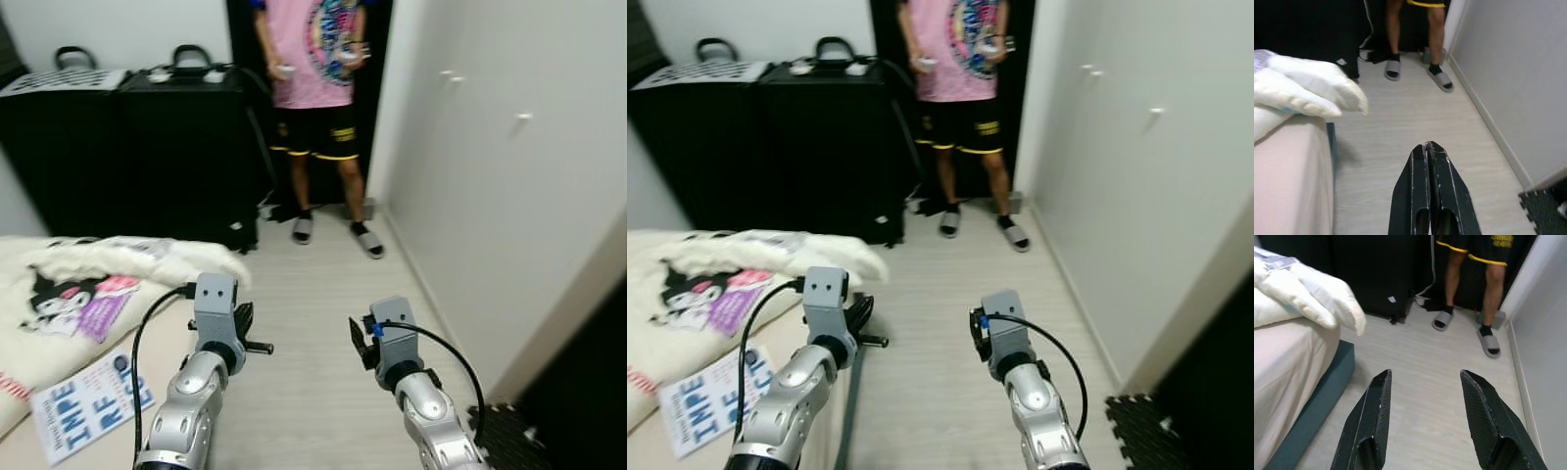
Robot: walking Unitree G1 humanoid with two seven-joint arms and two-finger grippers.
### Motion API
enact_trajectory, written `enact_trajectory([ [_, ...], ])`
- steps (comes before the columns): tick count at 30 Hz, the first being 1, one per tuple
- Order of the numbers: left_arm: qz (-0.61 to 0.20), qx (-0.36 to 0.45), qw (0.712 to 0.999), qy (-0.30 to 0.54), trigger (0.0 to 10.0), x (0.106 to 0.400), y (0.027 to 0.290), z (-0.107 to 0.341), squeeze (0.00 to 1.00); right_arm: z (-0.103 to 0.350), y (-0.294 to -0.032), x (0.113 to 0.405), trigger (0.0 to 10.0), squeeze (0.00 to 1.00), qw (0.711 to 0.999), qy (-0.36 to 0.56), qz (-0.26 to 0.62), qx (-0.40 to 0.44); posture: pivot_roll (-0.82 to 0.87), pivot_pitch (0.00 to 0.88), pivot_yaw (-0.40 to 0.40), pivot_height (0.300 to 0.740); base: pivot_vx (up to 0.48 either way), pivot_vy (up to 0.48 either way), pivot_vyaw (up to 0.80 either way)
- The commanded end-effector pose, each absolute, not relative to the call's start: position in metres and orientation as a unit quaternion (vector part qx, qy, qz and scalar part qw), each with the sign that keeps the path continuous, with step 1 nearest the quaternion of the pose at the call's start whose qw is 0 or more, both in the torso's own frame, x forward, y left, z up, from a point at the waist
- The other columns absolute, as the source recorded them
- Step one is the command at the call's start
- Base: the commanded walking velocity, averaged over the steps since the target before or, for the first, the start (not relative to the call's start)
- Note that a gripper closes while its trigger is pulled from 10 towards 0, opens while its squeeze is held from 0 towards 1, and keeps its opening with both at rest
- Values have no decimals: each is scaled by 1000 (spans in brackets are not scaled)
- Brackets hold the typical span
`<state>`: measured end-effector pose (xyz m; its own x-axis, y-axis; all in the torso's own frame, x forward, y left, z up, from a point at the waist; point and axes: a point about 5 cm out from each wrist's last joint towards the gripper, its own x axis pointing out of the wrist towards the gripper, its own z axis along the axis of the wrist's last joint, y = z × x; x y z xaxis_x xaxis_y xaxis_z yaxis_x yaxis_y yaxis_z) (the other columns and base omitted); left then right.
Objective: Clean up the room
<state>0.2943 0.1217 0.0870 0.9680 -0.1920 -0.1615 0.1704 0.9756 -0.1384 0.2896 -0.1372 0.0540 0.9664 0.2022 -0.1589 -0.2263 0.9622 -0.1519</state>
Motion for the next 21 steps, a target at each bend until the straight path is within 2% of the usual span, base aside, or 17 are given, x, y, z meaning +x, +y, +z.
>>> enact_trajectory([
  [1,-89,-36,992,87,10000,291,127,85,0,55,-132,290,10000,0,988,67,113,-81,55,0,-24,740,0,0,800],
  [6,-75,-17,995,63,10000,290,129,88,0,53,-134,289,10000,0,988,69,108,-81,54,0,-19,740,0,0,800],
  [11,-82,-41,994,53,10000,289,128,88,0,52,-134,289,10000,0,989,71,105,-80,55,0,-18,740,0,0,800],
  [17,-93,-70,991,63,10000,287,127,90,0,51,-134,289,10000,0,989,71,105,-79,56,0,-15,740,0,0,800],
  [21,-61,-55,993,90,10000,287,135,86,0,51,-134,288,10000,0,989,71,104,-77,55,0,-14,740,0,0,800],
])
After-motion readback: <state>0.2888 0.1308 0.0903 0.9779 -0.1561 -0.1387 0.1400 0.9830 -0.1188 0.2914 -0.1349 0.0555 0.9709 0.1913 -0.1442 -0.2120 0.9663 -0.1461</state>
